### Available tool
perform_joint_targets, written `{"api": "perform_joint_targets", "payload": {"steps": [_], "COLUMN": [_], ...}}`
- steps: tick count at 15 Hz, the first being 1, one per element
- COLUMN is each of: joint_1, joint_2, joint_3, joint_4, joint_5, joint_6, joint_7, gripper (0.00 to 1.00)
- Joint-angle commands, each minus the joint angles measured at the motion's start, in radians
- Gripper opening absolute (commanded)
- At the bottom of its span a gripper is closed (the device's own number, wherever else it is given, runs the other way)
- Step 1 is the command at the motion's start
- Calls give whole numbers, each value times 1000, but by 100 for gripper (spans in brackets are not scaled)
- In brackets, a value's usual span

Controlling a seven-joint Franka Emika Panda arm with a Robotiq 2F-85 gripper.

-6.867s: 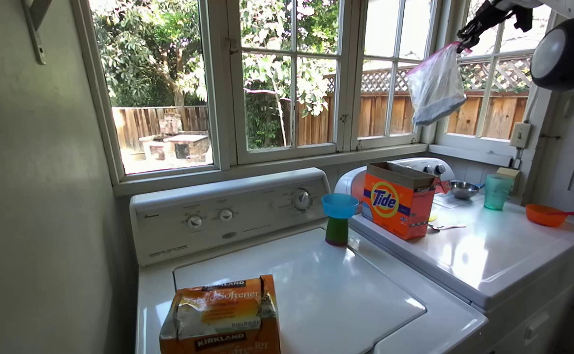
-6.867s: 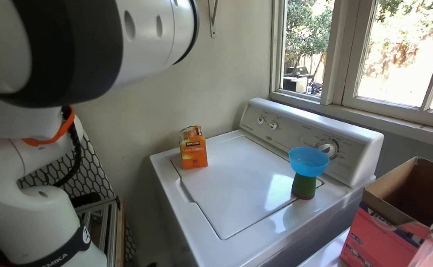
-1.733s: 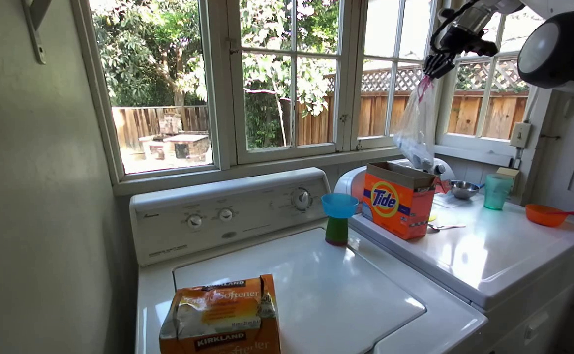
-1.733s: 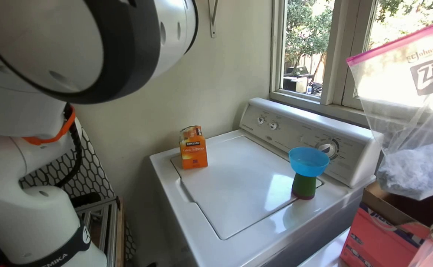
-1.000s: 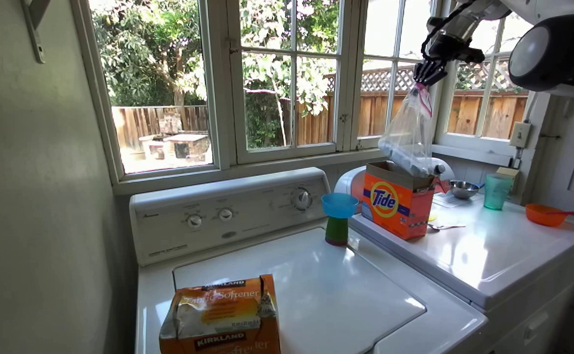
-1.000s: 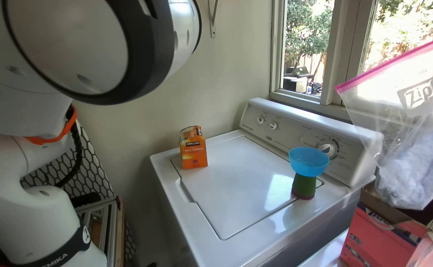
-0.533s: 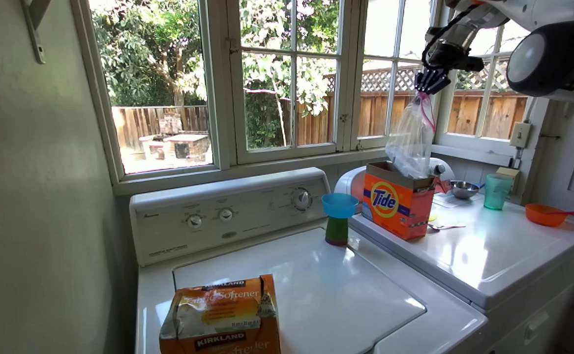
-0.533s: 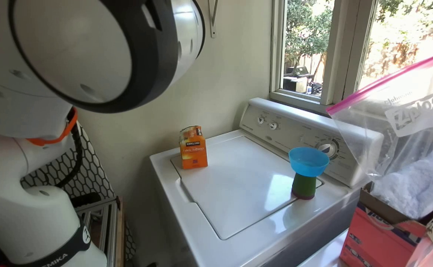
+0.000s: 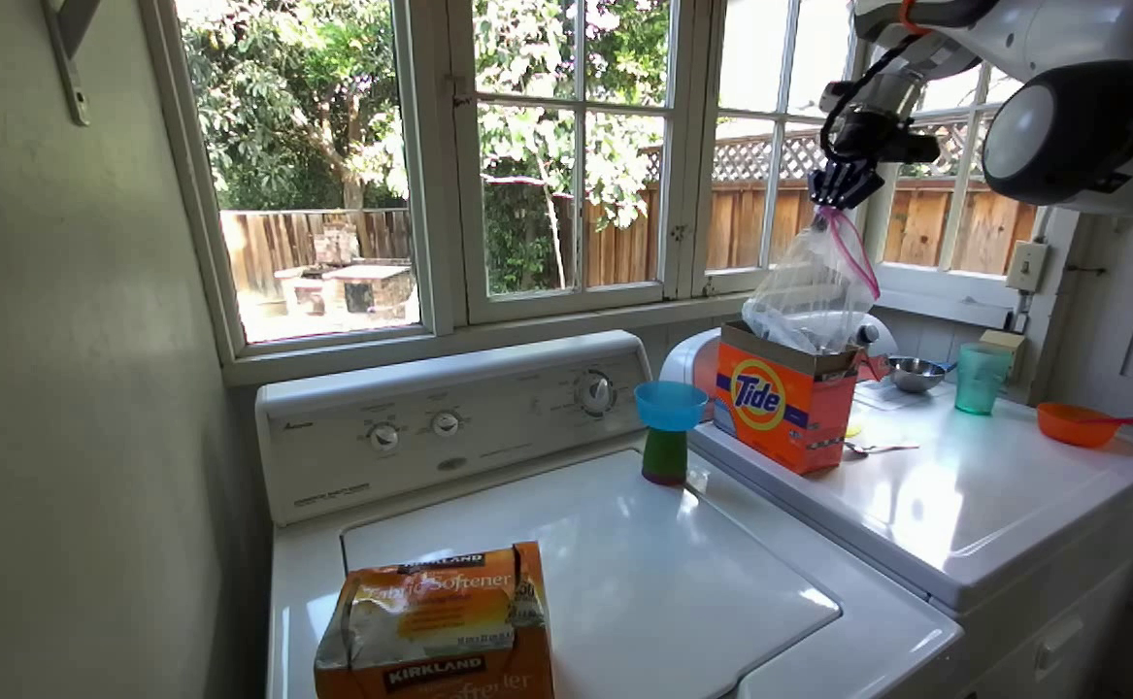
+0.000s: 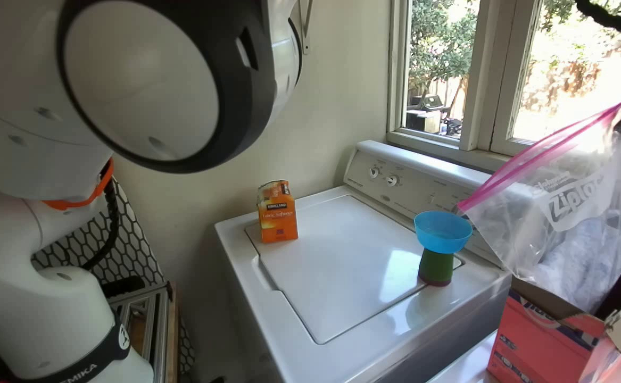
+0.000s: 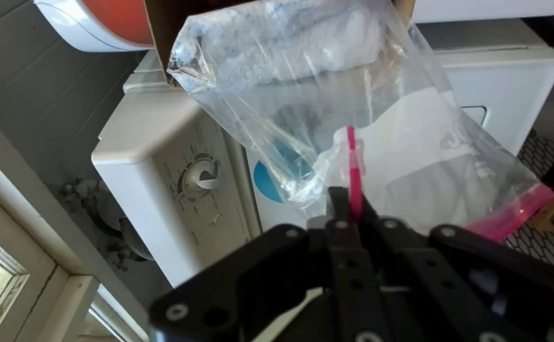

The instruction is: Put the clear plastic in the orange box.

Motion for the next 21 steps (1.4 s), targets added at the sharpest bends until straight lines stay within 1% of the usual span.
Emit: {"api": "perform_joint_targets", "payload": {"steps": [1,7,9,14,17,21], "joint_1": [24,60,68,89,105,129], "joint_2": [14,50,73,103,120,142], "joint_3": [-26,-57,-54,-50,-50,-57], "joint_4": [9,7,15,15,25,23], "joint_5": [-35,-79,-72,-61,-58,-81], "joint_6": [-68,-108,-88,-86,0,246], "joint_7": [-9,6,16,100,171,165], "gripper": [1,1,1,1,1,1]}}
